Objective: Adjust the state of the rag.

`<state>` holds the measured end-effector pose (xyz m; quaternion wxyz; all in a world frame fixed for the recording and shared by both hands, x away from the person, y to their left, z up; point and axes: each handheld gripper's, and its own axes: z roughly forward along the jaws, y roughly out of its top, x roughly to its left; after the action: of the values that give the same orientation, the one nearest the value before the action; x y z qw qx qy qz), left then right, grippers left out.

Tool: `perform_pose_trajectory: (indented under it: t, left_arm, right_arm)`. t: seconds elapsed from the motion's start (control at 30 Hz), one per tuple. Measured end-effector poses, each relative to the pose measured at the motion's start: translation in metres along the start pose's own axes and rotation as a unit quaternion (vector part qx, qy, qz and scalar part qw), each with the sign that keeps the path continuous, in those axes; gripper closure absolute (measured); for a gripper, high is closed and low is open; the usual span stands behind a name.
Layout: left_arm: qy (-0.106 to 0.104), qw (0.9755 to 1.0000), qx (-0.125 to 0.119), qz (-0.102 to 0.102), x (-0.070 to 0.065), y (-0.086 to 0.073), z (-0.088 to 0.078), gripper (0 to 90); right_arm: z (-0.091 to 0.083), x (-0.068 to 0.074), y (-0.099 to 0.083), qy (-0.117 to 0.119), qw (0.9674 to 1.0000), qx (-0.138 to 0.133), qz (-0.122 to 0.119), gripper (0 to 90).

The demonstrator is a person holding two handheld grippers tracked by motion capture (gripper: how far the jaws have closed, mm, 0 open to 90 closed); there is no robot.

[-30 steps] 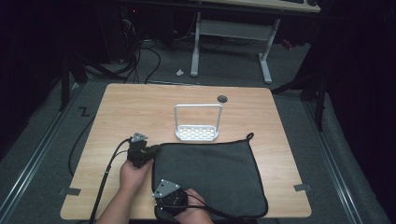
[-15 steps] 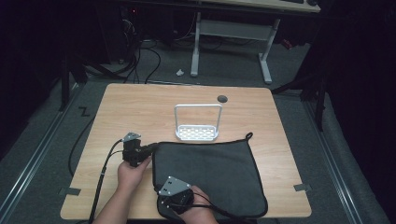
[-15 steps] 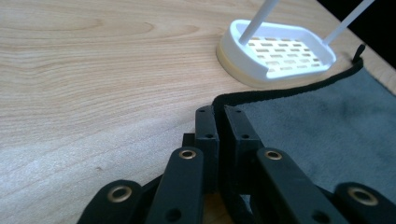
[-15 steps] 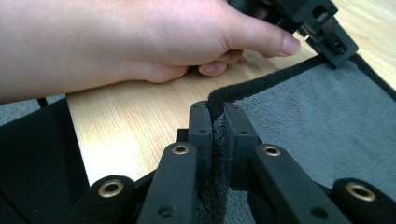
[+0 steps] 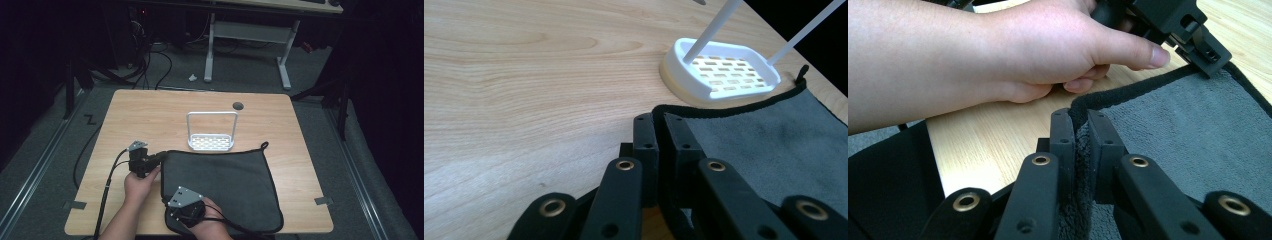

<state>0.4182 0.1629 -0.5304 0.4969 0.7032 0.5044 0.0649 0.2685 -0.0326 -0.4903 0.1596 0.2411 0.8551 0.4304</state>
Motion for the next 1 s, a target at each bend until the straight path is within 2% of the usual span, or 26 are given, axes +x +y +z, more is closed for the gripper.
perform_pose_trajectory:
  t: [0.2,0.53,0.67,0.73,0.83,1.0]
  left_arm:
    - [0.016,0.9998,0.000,-0.012,0.018,-0.004,-0.021,85.0]
    - [0.061,0.9980,-0.011,-0.013,0.049,0.003,-0.089,85.4]
    - [0.076,0.9969,-0.013,-0.015,0.057,0.005,-0.109,85.5]
    - [0.079,0.9966,-0.013,-0.019,0.060,0.005,-0.113,85.5]
    - [0.077,0.9967,-0.014,-0.022,0.058,0.005,-0.110,85.5]
    - [0.058,0.9980,-0.018,-0.020,0.039,0.010,-0.091,85.4]
  right_arm:
    - [0.014,0.013,0.009,0.014,0.9999,0.000,-0.005,83.8]
    - [0.045,0.052,0.047,0.060,0.9975,-0.021,-0.031,83.7]
    - [0.054,0.064,0.061,0.072,0.9959,-0.033,-0.042,83.7]
    - [0.055,0.066,0.065,0.075,0.9956,-0.035,-0.045,83.7]
    - [0.053,0.065,0.066,0.072,0.9957,-0.039,-0.045,83.7]
    - [0.036,0.053,0.059,0.053,0.9968,-0.044,-0.040,83.8]
